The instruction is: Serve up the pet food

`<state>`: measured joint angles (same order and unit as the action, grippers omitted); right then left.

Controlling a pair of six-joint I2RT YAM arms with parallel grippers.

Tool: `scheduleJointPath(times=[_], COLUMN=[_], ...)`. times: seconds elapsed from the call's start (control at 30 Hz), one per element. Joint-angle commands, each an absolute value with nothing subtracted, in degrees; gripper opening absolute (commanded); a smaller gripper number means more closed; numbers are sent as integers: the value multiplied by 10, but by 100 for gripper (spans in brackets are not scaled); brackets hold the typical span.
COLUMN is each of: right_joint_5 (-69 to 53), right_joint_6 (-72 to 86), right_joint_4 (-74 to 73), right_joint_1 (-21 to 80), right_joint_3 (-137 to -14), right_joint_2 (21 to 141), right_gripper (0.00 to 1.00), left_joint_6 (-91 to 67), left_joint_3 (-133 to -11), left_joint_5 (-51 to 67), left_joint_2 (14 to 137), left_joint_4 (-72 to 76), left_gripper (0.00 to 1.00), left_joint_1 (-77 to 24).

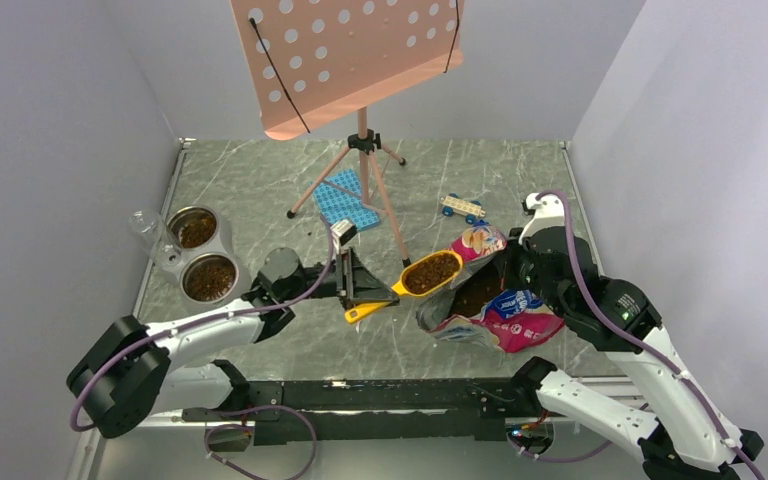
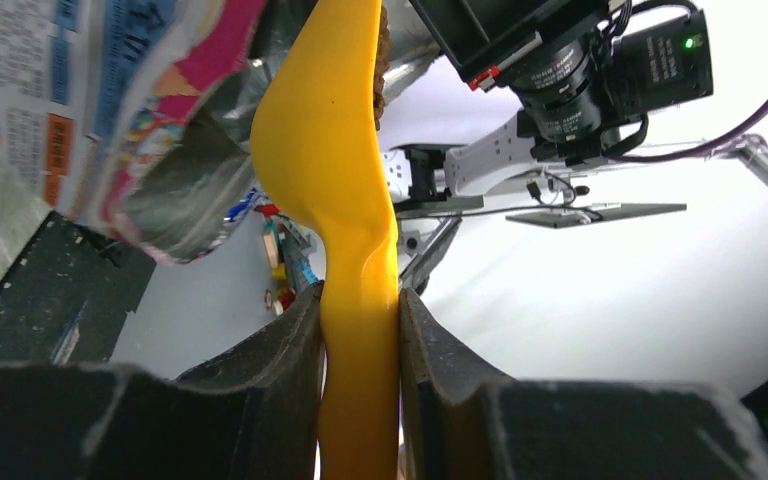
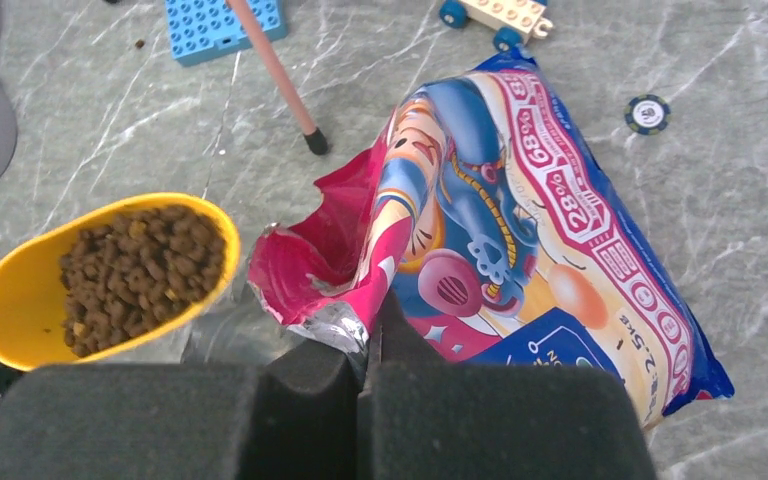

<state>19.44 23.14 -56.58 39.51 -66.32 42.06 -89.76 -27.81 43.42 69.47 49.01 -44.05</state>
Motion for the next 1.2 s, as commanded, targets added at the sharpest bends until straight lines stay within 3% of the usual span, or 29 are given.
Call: scheduleJointPath(times=[0.0,0.17,0.7,1.17], right_joint_5=[282,268,238,222], right_joint_6=[245,242,224,204], right_joint_4=[-489,-486,-480,-473], right_joint_1=[398,398,398,399], right_joint_3=[-724,-715,-709,-699], right_joint_2=[403,403,400,394], right_gripper=[0,0,0,0], left_joint_6=[-900,-872,-836,-789], left_joint_3=[-255,-252,-167,-136], left_joint_5=[410,425,476,383], left_joint_2=[636,570,412,134], left_joint_4=[521,438,278,-116], left_gripper=[0,0,0,0], left_joint_1=[-411,-349,21,213])
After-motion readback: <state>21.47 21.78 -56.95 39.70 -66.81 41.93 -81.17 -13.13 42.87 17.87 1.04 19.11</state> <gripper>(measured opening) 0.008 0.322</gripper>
